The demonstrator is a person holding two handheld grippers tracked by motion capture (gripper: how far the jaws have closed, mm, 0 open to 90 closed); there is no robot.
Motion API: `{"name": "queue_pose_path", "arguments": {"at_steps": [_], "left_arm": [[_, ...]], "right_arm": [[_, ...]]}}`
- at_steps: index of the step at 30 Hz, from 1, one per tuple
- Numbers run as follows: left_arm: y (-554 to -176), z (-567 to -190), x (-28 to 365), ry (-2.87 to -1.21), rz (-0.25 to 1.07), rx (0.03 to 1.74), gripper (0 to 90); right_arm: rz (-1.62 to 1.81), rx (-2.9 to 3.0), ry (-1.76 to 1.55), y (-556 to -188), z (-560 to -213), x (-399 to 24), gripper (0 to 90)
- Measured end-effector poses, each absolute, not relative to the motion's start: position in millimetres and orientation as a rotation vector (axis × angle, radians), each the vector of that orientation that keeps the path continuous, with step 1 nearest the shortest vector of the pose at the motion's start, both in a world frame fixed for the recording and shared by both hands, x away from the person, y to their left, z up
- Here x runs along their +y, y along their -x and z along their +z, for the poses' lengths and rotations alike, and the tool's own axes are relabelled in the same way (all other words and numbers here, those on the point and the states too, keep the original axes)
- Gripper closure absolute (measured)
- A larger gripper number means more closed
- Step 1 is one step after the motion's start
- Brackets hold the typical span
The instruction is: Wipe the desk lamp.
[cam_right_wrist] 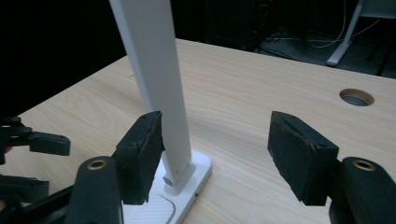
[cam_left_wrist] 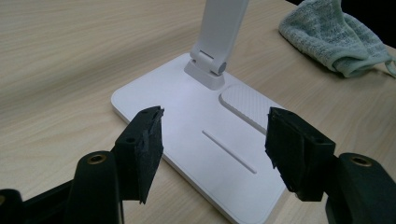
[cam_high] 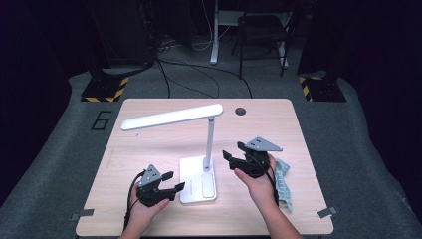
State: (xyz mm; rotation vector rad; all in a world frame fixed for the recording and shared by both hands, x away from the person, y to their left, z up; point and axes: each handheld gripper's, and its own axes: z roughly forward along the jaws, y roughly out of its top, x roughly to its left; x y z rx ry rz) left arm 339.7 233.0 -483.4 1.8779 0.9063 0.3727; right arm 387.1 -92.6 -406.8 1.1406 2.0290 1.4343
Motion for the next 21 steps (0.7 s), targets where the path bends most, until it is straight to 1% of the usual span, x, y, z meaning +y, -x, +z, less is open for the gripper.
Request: {"name": "queue_pose_path", "arguments": {"at_steps": [2, 3, 8, 10, 21], "left_arm": [[-340, -483, 234, -1.885, 0.383, 0.899, 36.6], [-340, -483, 235, -1.888, 0.367, 0.906, 36.6], [-340, -482, 237, -1.881, 0.384, 0.898, 36.6], [-339, -481, 238, -1.888, 0.371, 0.901, 36.6], [-340, -482, 239, -1.879, 0.386, 0.907, 36.6]], "right_arm": [[1.437, 2.038, -1.122, -389, -404, -88, 37.0], [1.436, 2.038, -1.119, -389, -403, -85, 37.2], [1.441, 2.057, -1.080, -393, -399, -74, 41.7], [1.443, 2.066, -1.069, -395, -398, -70, 44.0], [1.462, 2.073, -1.024, -399, -393, -49, 43.2]]}}
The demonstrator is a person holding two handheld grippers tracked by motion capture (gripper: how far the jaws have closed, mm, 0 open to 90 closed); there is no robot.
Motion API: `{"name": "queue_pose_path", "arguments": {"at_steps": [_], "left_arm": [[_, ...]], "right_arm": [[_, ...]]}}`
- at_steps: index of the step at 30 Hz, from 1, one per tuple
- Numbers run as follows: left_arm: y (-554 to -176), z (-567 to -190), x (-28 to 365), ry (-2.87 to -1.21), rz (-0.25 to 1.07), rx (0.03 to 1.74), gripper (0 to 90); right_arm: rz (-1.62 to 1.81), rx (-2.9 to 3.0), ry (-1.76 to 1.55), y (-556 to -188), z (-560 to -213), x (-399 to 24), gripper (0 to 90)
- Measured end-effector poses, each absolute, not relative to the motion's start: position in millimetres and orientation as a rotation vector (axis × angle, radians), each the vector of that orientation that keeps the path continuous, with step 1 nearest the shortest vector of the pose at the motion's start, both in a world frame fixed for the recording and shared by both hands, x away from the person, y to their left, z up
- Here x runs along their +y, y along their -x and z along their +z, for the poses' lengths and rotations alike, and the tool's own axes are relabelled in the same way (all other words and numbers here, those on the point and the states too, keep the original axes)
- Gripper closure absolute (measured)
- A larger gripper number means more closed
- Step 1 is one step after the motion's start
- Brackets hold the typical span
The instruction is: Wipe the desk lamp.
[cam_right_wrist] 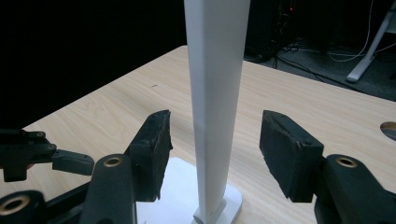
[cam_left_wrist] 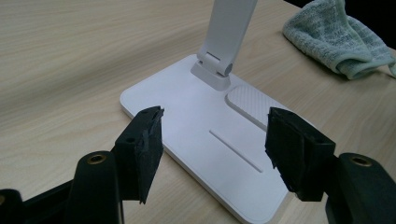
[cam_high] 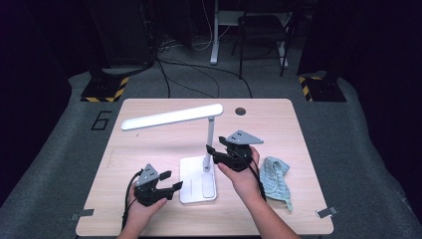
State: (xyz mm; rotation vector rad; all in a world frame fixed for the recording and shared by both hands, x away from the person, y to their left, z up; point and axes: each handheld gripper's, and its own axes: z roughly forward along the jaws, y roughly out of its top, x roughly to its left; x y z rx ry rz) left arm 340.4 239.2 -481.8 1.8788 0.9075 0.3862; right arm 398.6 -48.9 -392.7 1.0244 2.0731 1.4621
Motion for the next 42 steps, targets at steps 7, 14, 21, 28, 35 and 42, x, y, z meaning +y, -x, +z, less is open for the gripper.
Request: {"name": "queue_pose_path", "arguments": {"at_steps": [7, 14, 21, 28, 35, 42], "left_arm": [[-341, -483, 240, -1.882, 0.385, 0.908, 36.6], [-340, -483, 241, -1.880, 0.382, 0.911, 36.6], [-341, -482, 242, -1.888, 0.370, 0.912, 36.5], [-341, -484, 241, -1.882, 0.379, 0.917, 36.6], [-341, -484, 241, -1.906, 0.373, 0.911, 36.6], [-342, -487, 240, -1.903, 0.379, 0.917, 36.6]], "right_arm": [[1.437, 2.067, -1.044, -412, -394, -40, 44.7], [1.433, 2.016, -1.056, -417, -393, -29, 52.9], [1.410, 2.005, -1.028, -421, -390, -18, 63.3], [1.427, 2.021, -1.044, -424, -390, -20, 65.7], [1.456, 2.053, -1.022, -424, -389, -22, 67.4], [1.472, 2.081, -0.991, -424, -389, -22, 68.3]]}}
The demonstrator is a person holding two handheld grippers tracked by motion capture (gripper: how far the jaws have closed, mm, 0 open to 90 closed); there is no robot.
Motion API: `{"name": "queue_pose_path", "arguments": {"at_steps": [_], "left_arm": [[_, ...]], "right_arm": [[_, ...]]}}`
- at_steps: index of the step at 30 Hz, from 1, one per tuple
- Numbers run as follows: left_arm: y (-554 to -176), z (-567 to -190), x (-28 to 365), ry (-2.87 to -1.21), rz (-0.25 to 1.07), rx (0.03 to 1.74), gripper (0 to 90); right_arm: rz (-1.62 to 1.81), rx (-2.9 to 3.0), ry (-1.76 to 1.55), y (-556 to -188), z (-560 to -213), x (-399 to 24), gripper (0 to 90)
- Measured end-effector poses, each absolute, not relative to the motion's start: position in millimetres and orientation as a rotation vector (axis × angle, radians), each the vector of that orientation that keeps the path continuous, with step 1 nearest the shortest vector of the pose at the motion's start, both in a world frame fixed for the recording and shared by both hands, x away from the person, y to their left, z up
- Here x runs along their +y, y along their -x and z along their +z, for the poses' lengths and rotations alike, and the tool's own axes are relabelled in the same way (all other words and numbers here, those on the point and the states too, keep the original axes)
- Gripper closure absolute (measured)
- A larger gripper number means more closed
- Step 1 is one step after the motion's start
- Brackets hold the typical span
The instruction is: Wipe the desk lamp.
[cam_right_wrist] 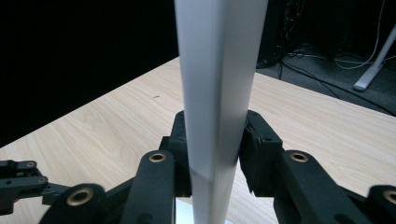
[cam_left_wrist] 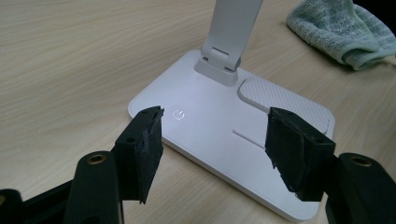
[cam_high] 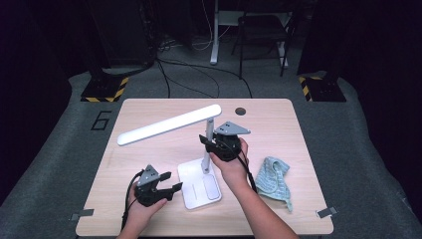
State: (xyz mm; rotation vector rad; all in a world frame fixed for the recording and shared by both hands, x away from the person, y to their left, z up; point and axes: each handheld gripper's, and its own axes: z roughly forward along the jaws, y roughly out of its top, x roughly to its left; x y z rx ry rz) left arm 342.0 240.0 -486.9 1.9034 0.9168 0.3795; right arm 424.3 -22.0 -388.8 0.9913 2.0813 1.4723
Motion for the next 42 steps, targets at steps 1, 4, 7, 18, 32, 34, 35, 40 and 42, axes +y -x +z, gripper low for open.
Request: {"name": "queue_pose_path", "arguments": {"at_steps": [1, 4, 7, 18, 32, 34, 35, 40, 42], "left_arm": [[-342, -487, 240, -1.906, 0.381, 0.913, 36.6], [-343, -488, 240, -1.916, 0.383, 0.905, 36.6], [-343, -489, 239, -1.912, 0.376, 0.915, 36.6], [-344, -491, 239, -1.914, 0.369, 0.924, 36.6], [-344, -490, 240, -1.910, 0.373, 0.926, 36.6], [-344, -490, 241, -1.917, 0.374, 0.922, 36.5], [-344, -490, 240, -1.917, 0.379, 0.924, 36.6], [-345, -490, 240, -1.929, 0.360, 0.922, 36.5], [-344, -491, 239, -1.919, 0.370, 0.928, 36.6]], "right_arm": [[1.473, 2.087, -0.988, -424, -389, -22, 68.5], [1.476, 2.099, -0.974, -424, -389, -21, 69.1], [1.486, 2.116, -0.955, -424, -389, -20, 69.8], [1.512, 2.151, -0.909, -425, -389, -12, 72.0], [1.479, 2.069, -0.938, -410, -388, -18, 63.5], [1.488, 2.055, -0.953, -408, -388, -22, 64.1], [1.490, 2.051, -0.957, -408, -388, -24, 65.8], [1.490, 2.049, -0.954, -406, -388, -27, 68.3], [1.497, 2.062, -0.931, -407, -388, -27, 70.9]]}}
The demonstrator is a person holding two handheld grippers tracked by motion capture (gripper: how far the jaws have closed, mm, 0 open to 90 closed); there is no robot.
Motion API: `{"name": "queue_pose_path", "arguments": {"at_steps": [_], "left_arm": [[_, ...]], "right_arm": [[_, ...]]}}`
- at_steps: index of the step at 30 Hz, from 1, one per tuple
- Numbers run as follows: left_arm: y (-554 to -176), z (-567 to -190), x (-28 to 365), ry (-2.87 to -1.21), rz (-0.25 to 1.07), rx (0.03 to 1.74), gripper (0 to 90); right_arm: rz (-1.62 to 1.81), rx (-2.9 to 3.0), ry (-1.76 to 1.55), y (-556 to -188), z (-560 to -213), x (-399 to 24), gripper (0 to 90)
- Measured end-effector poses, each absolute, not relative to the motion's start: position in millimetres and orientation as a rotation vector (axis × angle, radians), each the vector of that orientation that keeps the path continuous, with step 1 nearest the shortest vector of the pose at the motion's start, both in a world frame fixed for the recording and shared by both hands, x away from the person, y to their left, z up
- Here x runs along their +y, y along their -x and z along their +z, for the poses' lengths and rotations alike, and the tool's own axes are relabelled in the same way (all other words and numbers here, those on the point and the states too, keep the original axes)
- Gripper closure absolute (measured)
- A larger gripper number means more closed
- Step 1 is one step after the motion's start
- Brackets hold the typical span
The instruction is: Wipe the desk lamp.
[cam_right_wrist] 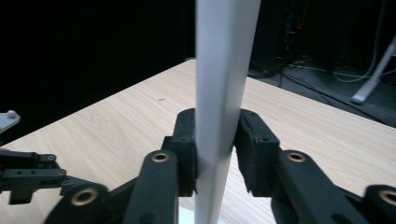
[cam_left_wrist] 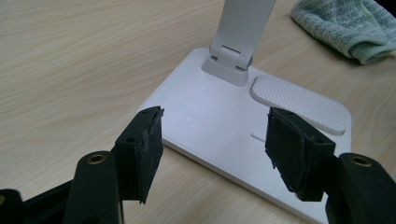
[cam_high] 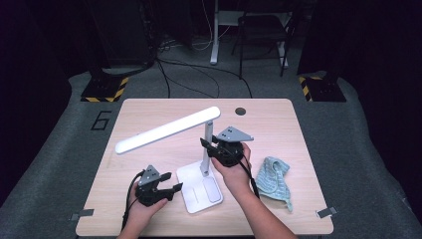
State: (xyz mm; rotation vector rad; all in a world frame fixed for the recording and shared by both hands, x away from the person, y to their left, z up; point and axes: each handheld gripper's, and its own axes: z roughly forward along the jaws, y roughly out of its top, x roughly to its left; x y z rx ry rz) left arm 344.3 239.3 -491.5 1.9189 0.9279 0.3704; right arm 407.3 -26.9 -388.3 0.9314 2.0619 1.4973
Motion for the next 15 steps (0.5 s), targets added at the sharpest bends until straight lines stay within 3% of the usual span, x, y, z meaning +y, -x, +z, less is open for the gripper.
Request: {"name": "queue_pose_path", "arguments": {"at_steps": [5, 15], "left_arm": [[-345.3, -490.9, 241.1, -1.938, 0.365, 0.913, 36.6], [-346.3, -493.9, 239.1, -1.948, 0.356, 0.922, 36.5]], "right_arm": [[1.540, 2.102, -0.898, -412.3, -388.1, -25.4, 76.1], [1.552, 2.140, -0.871, -419.0, -386.6, -18.0, 76.3]]}}
